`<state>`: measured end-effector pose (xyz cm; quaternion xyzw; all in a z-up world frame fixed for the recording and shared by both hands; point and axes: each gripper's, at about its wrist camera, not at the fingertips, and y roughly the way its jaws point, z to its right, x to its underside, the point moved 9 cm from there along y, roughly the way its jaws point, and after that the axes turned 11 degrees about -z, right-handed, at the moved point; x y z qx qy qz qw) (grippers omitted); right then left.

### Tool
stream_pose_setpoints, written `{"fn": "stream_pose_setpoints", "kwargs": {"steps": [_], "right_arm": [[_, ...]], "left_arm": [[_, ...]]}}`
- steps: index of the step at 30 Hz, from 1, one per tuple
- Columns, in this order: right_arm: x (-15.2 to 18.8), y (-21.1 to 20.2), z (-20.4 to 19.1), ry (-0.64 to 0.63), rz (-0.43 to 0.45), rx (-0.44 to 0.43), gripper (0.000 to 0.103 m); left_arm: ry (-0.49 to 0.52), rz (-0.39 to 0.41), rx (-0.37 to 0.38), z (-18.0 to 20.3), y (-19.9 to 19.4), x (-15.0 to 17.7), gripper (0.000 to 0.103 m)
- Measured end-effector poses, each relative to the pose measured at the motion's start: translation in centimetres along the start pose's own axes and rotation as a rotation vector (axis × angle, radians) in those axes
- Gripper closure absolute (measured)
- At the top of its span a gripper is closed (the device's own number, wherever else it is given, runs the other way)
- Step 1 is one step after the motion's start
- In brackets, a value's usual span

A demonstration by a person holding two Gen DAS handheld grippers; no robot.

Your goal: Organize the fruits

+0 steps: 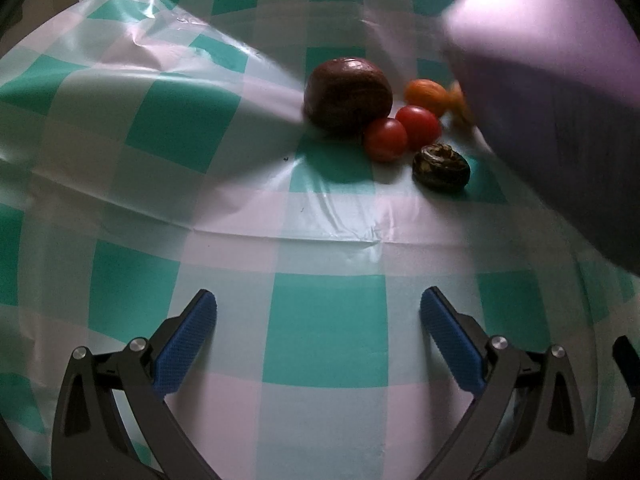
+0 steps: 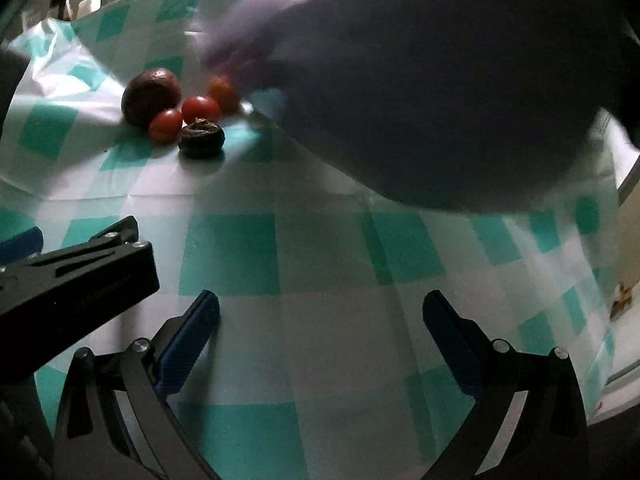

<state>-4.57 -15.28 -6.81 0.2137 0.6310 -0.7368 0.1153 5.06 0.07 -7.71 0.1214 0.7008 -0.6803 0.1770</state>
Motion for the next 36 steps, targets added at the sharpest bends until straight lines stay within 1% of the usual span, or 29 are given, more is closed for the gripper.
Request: {"fn": "stream_pose_setpoints", "kwargs": {"steps": [3,6,12,14,16,18,20,26,33,34,35,36], "right_arm": [[0.4,1.0,1.3,0.079,-0.041,-0.131,0.004],[0.3,1.2,1.6,0.068,-0.04,-0.121,0.004],[-0.6,1.5,1.7,0.047,-0.041,-0.131,0.004],[-1.4,1.8,1.2,0.005,-0.04,-0.146,0.004],[-1.9,1.8,0.5,-0.062,-0.036,-0.176,0.004],[-3.1,2.2,-0.3,-0.132,-0.034,-0.21,0.004],[-3.6,2.4,-0.6,-0.162,-0.032,-0.224,0.004],[-4.1,2.4,-0.7,-0.168,-0.034,-0.227,0.004],[-4.0,2.2,-0.7,-0.158,-0.033,-0.222,0.004],[-4.5,2.4,-1.0,-0.135,-0.033,-0.203,0.004],[-5.1,2.7,-1.4,-0.132,-0.033,-0.196,0.004],[-6.0,3.1,-2.3,-0.143,-0.038,-0.215,0.004]], "left_arm": [[-0.001,0.001,0.001,-0.1,-0.2,0.3,0.001],[-0.001,0.001,0.001,0.1,-0.4,0.3,0.001],[-0.002,0.004,0.005,-1.1,-0.8,0.3,0.001],[-0.005,0.004,0.006,-1.2,-0.9,0.1,0.001],[-0.012,0.004,0.002,-1.3,-0.9,0.1,0.001],[-0.025,0.004,-0.004,-1.4,-0.8,-0.2,0.001],[-0.042,0.003,-0.014,-1.6,-0.7,-0.3,0.001],[-0.041,0.003,-0.015,-1.7,-0.7,-0.4,0.001],[-0.041,0.003,-0.016,-1.6,-0.5,-0.4,0.001],[-0.072,0.008,-0.012,-1.9,-0.5,-0.5,0.001],[-0.133,0.014,-0.018,-2.6,-0.4,-1.0,0.001],[-0.189,0.013,-0.041,-3.3,-0.2,-1.4,0.001]]}}
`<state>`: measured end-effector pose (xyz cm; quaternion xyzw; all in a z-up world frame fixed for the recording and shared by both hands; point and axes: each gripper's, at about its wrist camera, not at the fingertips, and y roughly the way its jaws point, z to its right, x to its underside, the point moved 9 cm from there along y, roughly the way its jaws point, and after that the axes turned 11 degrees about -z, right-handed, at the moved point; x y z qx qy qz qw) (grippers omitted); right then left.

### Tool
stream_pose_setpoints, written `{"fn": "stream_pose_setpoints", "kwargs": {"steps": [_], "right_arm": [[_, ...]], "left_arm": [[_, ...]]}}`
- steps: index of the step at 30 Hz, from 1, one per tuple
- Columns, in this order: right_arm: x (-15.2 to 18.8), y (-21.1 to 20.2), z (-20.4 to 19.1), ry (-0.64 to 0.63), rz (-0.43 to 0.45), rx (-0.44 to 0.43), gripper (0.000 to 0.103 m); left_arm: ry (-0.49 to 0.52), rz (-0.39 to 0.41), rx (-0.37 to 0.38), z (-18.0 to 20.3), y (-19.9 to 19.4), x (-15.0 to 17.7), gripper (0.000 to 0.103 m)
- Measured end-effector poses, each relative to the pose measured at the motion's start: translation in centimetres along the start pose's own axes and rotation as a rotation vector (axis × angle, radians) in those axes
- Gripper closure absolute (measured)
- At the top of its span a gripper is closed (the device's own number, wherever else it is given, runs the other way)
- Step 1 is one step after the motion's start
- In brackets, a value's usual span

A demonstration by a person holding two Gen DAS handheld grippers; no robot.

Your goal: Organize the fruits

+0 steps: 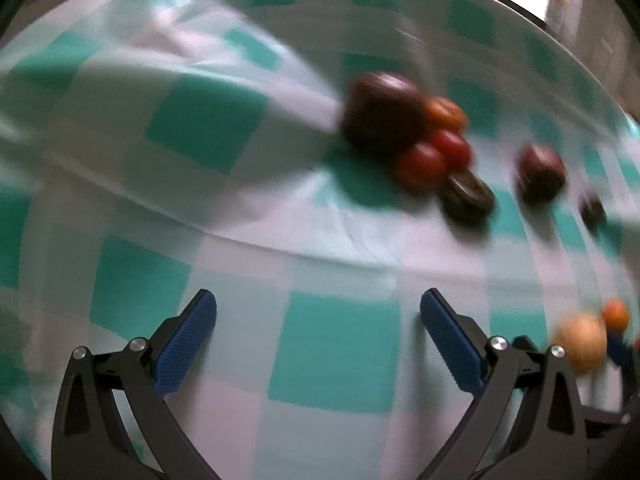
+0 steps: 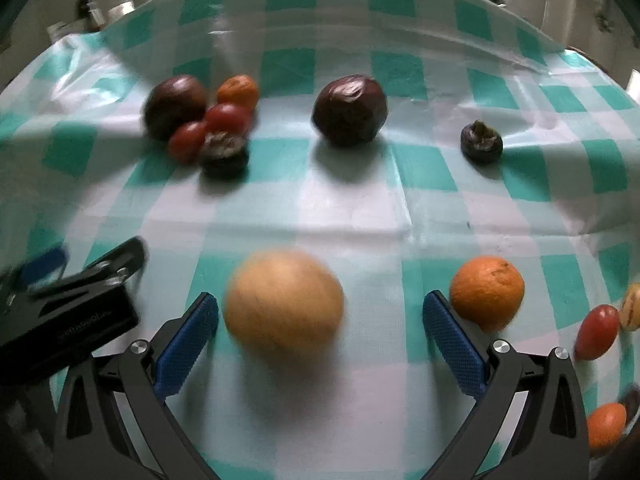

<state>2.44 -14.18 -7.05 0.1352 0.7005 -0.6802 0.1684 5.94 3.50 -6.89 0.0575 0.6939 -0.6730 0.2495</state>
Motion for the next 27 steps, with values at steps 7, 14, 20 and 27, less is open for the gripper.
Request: {"fn": "stream_pose_setpoints", "kwargs": {"steps": [7,14,20,27], "right_arm": [[-0.48,0.16,-0.3,-0.003,-0.001,-0.001,0.004],[-0.48,0.13,-0.31,-0.003,-0.002,-0.002,0.004],[-0.45,0.13,-0.25,-0.002,-0.002,-0.002,0.004],[-0.43,0.08,-0.13,0.004,-0.002,0.006,0.004]], "left_arm": [[-0.02,-0.013,-0.058,-0.32,0.3,-0.8,0.001],[-0.02,-0.013,-0.058,-0.34,0.24,-0.8,0.001],[-0.021,-0.013,-0.058,-0.25,0.29,-0.73,0.001],[-0.024,-0.013,-0.056,-0.21,0.38,-0.84,0.001]]}}
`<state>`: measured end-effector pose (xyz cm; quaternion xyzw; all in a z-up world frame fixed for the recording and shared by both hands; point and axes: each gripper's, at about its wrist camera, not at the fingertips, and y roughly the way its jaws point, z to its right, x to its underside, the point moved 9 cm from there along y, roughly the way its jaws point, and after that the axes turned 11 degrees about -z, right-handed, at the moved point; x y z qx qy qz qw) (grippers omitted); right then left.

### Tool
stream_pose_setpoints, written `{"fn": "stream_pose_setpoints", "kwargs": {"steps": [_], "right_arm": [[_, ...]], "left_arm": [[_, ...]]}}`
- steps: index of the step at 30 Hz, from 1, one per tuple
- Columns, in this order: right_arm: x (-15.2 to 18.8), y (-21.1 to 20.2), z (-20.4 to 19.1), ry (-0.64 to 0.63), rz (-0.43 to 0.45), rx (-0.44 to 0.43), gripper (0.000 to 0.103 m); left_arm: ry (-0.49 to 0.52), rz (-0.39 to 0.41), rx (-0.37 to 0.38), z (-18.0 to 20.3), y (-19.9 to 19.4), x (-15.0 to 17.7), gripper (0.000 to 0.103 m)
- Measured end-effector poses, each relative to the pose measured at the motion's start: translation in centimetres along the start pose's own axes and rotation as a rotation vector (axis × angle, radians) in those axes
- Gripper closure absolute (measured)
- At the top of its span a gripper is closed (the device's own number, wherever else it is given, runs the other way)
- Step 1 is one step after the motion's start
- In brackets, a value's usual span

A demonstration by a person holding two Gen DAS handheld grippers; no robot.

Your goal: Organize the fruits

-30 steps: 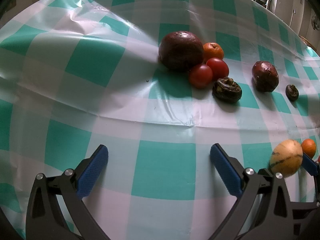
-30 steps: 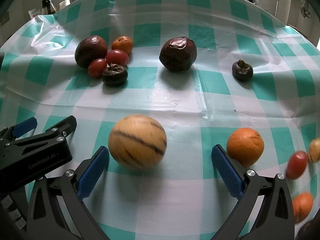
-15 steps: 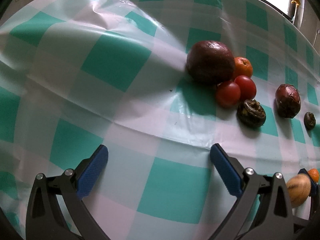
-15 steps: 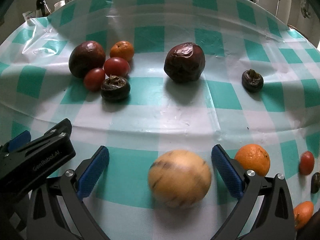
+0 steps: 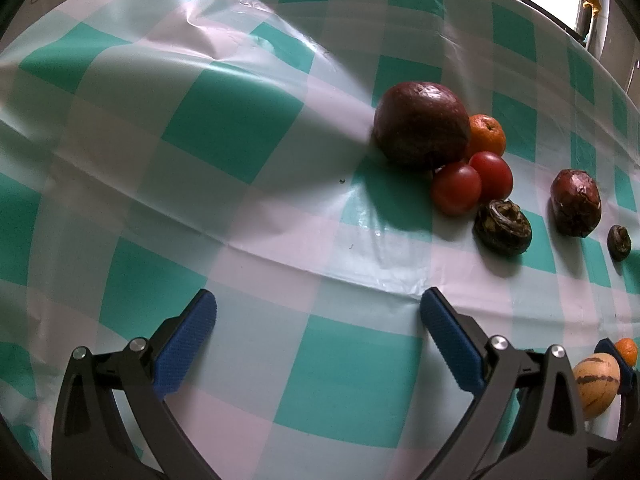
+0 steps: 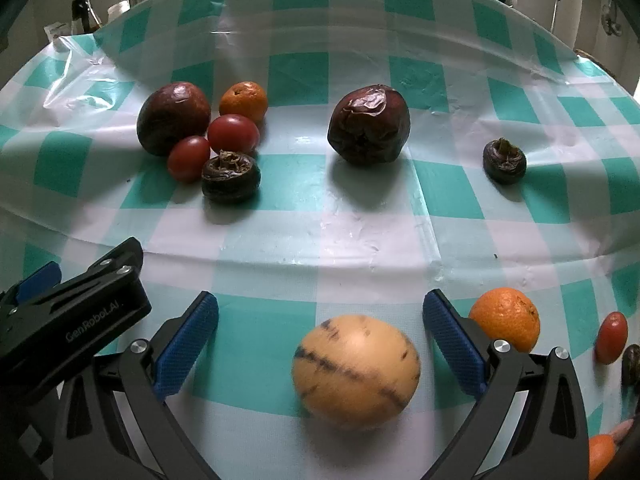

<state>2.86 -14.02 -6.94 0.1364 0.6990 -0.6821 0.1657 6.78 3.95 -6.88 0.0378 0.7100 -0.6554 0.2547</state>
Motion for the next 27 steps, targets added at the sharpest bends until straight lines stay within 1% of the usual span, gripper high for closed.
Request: {"fn": "stream_pose_setpoints", "kwargs": {"steps": [12,27], "right_arm": [[-0.02,-0.1,-0.54,-0.003,0.001,0.001,0.004],[-0.08,-0.06,0.16,-0.006,-0.002,-0.005,0.004]], "left_arm": [[0.0,0.0,-0.001,-0.01,0.02,0.13,0.001],[0.001,0.0,-0.001,-0.09,0.14,0.27,0.001]]}}
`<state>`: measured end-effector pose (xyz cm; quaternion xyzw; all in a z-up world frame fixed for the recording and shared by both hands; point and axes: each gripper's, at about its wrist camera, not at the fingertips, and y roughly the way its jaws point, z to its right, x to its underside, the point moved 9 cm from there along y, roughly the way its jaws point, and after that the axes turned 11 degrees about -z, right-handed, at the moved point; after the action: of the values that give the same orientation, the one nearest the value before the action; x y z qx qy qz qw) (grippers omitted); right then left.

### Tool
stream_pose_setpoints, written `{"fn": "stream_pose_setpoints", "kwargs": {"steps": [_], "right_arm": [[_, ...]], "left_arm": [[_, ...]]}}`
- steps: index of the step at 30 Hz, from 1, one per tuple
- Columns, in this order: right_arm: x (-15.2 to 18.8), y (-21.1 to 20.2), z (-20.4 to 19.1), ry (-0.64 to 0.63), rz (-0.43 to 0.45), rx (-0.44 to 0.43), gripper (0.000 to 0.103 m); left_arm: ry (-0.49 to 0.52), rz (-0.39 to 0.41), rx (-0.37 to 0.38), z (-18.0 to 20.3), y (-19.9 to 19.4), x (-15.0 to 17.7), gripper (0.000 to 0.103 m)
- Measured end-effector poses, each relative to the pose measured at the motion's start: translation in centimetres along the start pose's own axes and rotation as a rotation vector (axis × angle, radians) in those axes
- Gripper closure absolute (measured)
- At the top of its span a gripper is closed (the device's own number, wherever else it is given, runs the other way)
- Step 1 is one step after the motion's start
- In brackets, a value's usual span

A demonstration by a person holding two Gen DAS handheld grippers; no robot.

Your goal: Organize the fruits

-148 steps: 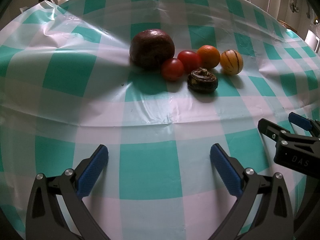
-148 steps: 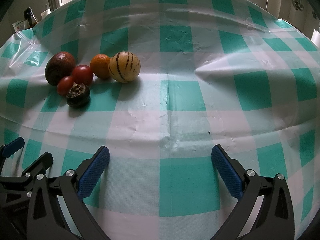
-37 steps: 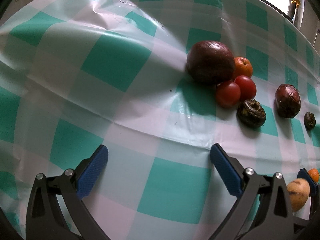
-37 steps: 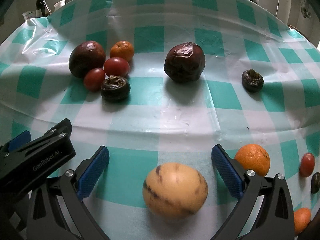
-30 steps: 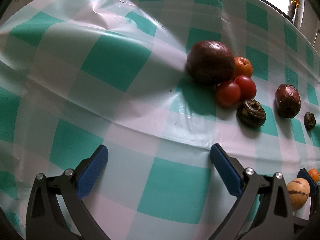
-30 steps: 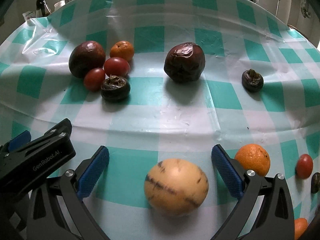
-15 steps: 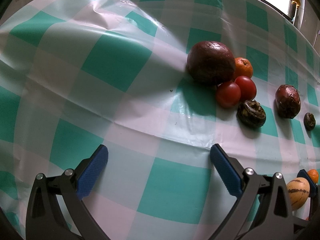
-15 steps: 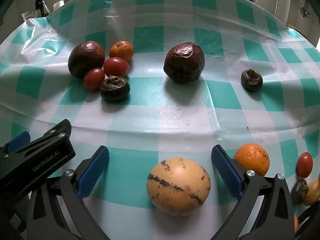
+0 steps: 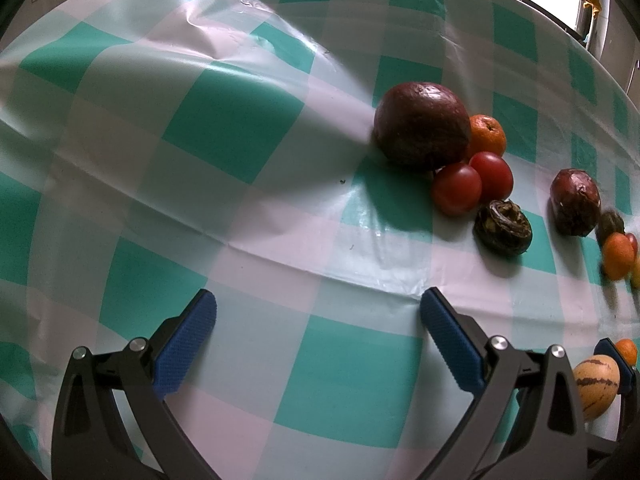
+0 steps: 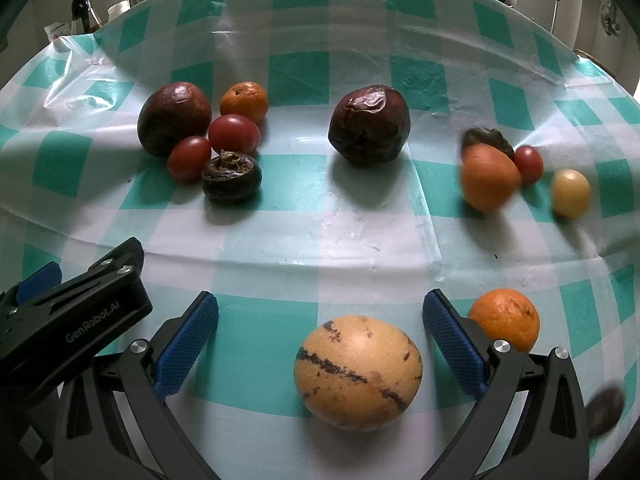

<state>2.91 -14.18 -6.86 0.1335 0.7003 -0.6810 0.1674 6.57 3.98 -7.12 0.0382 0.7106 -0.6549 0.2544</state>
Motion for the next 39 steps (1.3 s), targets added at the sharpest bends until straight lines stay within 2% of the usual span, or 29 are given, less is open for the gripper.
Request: {"fn": "stream_pose_setpoints", "kwargs": {"steps": [39], "right_arm": [[-0.01,0.05,0.09,0.001,0.0,-0.005,0.004]], "left_arm": [[-0.011,-0.002,-0.007,-0.02,0.13,-0.2,0.001]]}}
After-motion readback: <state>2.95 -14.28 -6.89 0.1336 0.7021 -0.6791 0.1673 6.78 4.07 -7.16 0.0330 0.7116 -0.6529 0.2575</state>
